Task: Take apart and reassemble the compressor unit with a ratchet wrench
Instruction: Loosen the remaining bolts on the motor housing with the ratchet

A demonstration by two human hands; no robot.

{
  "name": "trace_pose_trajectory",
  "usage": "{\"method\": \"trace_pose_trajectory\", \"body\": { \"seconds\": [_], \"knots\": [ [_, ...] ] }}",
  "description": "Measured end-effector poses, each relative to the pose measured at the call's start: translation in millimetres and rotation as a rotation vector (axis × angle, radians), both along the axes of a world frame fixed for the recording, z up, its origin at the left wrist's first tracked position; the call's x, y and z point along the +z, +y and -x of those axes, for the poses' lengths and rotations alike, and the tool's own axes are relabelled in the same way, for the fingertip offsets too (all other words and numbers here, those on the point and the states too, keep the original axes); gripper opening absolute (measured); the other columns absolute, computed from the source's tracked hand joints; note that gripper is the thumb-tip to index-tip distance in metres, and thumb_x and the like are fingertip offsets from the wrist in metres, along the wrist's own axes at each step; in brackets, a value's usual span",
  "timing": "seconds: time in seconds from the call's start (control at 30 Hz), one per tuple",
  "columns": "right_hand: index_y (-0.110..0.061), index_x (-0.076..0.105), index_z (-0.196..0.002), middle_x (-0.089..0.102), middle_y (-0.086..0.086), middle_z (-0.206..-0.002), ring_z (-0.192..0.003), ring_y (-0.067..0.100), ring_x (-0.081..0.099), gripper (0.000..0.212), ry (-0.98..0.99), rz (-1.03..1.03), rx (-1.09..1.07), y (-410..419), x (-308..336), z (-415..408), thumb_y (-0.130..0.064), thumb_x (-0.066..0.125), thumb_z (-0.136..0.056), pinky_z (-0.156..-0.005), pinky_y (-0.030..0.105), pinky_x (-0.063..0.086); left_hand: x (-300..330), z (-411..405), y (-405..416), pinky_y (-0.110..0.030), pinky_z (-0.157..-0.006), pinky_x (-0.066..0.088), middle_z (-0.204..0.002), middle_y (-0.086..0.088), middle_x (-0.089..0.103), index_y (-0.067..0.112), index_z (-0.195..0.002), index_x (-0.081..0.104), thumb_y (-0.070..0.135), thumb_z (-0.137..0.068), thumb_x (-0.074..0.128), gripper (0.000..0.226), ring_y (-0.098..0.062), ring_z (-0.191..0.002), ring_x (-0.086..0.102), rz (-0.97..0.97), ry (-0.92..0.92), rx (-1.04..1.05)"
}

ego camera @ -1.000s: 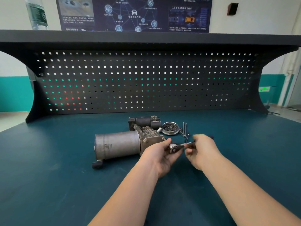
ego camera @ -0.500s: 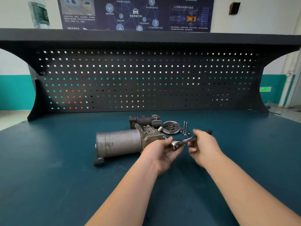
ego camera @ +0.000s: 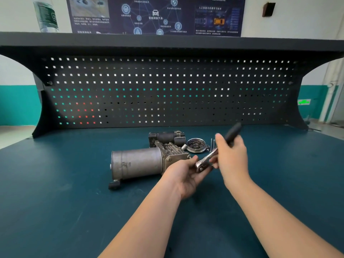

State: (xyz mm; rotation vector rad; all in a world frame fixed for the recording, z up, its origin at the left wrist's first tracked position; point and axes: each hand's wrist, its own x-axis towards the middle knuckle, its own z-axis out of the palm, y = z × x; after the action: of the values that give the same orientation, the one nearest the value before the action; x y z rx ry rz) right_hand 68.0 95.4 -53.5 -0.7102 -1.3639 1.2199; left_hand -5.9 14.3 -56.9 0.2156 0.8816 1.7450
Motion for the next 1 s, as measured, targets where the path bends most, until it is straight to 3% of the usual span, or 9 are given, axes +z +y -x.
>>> {"method": "trace_pose_trajectory", "body": {
  "seconds": [0.13, 0.27, 0.4, 0.47, 0.6, 0.67, 0.73, 0.9, 1.0],
  "knots": [
    [-0.010, 0.048, -0.086, 0.051, 0.009, -0.058, -0.040, 0.013, 0.050, 0.011, 0.237, 0.649, 0.178, 9.4, -5.6, -1.6, -0.015, 0.051, -0.095, -0.030, 0.013, 0.034, -1.4, 0.0, 2.5, -0.035, -0.051, 0.056, -0.099, -0.026, 0.060, -0.009, -0.108, 0.052, 0.005, -0.093, 0.053, 0.021, -0.033, -0.079, 0.061, 0.042, 0.015, 0.025],
    [-0.022, 0.047, -0.079, 0.054, 0.000, -0.053, -0.036, 0.011, 0.054, 0.017, 0.015, -0.059, 0.084, 3.1, 3.3, -3.5, -0.026, 0.059, -0.090, -0.036, 0.022, 0.039, -3.5, 3.3, 0.6, -0.028, -0.048, 0.057, -0.083, -0.017, 0.062, -0.006, -0.089, 0.058, 0.007, -0.089, 0.060, 0.013, -0.027, -0.076, 0.061, 0.072, 0.065, 0.016],
    [-0.028, 0.045, -0.076, 0.061, -0.010, -0.056, -0.047, 0.007, 0.059, 0.022, -0.219, -0.485, 0.083, -6.8, 7.1, -7.3, -0.036, 0.062, -0.086, -0.046, 0.025, 0.045, -5.5, 6.5, -0.5, -0.034, -0.067, 0.058, -0.106, -0.020, 0.060, -0.008, -0.111, 0.056, 0.004, -0.091, 0.057, 0.023, -0.029, -0.094, 0.061, 0.067, 0.037, 0.006],
    [-0.023, 0.047, -0.077, 0.058, -0.003, -0.055, -0.040, 0.010, 0.056, 0.019, -0.160, -0.286, 0.046, -4.1, 7.1, -5.6, -0.031, 0.061, -0.089, -0.042, 0.026, 0.042, -5.6, 6.0, 0.5, -0.036, -0.069, 0.058, -0.099, -0.021, 0.062, -0.008, -0.103, 0.058, 0.003, -0.091, 0.055, 0.016, -0.029, -0.091, 0.062, 0.057, 0.034, 0.008],
    [-0.010, 0.046, -0.077, 0.050, 0.006, -0.053, -0.038, 0.011, 0.047, 0.020, 0.219, 0.686, 0.236, 6.2, -1.1, -8.4, -0.016, 0.050, -0.095, -0.031, 0.012, 0.032, -5.3, 3.7, 4.1, -0.035, -0.076, 0.053, -0.078, -0.019, 0.060, -0.005, -0.084, 0.054, 0.004, -0.092, 0.055, 0.012, -0.027, -0.072, 0.061, 0.084, 0.021, 0.033],
    [-0.008, 0.043, -0.075, 0.048, 0.009, -0.058, -0.045, 0.012, 0.045, 0.022, 0.255, 0.844, 0.260, 8.3, -2.8, -9.6, -0.012, 0.047, -0.096, -0.031, 0.009, 0.029, -5.3, 2.4, 4.7, -0.034, -0.071, 0.054, -0.077, -0.019, 0.059, -0.005, -0.084, 0.054, 0.003, -0.091, 0.056, 0.011, -0.027, -0.072, 0.060, 0.102, 0.025, 0.048],
    [-0.011, 0.044, -0.076, 0.047, 0.007, -0.052, -0.038, 0.011, 0.045, 0.020, 0.237, 0.662, 0.245, 7.4, 0.6, -6.9, -0.014, 0.049, -0.096, -0.030, 0.012, 0.028, -5.4, 1.3, 4.0, -0.032, -0.063, 0.053, -0.074, -0.018, 0.060, -0.005, -0.080, 0.055, 0.003, -0.090, 0.058, 0.013, -0.027, -0.069, 0.060, 0.103, 0.028, 0.056],
    [-0.033, 0.050, -0.075, 0.058, -0.010, -0.059, -0.049, 0.004, 0.052, 0.017, -0.226, -0.531, 0.188, -17.4, 10.2, -7.2, -0.034, 0.065, -0.084, -0.047, 0.017, 0.041, -5.3, 0.9, 1.0, -0.029, -0.053, 0.057, -0.067, -0.013, 0.066, -0.005, -0.081, 0.061, 0.005, -0.092, 0.055, 0.016, -0.021, -0.060, 0.066, 0.036, 0.033, -0.006],
    [-0.034, 0.048, -0.075, 0.057, -0.013, -0.059, -0.053, 0.004, 0.051, 0.018, -0.276, -0.682, 0.175, -24.8, 4.2, -5.2, -0.037, 0.064, -0.084, -0.052, 0.015, 0.041, -6.0, 1.4, 1.6, -0.028, -0.048, 0.057, -0.065, -0.012, 0.065, -0.006, -0.082, 0.061, 0.001, -0.093, 0.050, 0.018, -0.019, -0.059, 0.065, 0.030, 0.038, -0.004]
  ]
}}
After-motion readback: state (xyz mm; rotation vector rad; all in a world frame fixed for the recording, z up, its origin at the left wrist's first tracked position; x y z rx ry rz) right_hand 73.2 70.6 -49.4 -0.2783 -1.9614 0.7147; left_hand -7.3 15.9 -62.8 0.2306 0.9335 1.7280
